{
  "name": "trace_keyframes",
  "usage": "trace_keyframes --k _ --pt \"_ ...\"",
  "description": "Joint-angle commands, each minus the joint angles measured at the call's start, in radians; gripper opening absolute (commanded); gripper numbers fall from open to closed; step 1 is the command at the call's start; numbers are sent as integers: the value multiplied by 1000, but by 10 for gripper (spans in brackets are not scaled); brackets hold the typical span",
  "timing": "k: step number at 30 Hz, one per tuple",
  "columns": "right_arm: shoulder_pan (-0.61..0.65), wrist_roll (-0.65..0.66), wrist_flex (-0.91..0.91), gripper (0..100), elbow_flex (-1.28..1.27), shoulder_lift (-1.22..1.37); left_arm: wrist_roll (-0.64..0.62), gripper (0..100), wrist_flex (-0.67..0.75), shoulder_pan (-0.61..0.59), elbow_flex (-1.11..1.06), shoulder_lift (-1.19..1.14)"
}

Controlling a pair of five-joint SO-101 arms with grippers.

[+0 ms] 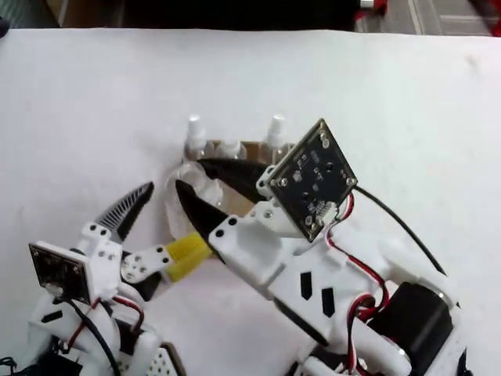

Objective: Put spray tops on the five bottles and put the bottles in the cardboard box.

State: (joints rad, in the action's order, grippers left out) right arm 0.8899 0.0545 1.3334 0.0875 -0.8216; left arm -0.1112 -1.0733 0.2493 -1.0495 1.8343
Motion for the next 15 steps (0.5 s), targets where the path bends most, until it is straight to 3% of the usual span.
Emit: trace_keyframes --k 1,6,11,15 --pt "-71 17 -2 16 6 -5 6 396 18 -12 2 -5" --pt "-294 17 -48 16 11 45 6 397 -35 -4 9 -5" --pt "-433 18 -22 16 3 53 14 399 -75 -13 48 -5" --pt "-524 15 -21 17 -41 -35 95 396 -112 -117 137 -5"
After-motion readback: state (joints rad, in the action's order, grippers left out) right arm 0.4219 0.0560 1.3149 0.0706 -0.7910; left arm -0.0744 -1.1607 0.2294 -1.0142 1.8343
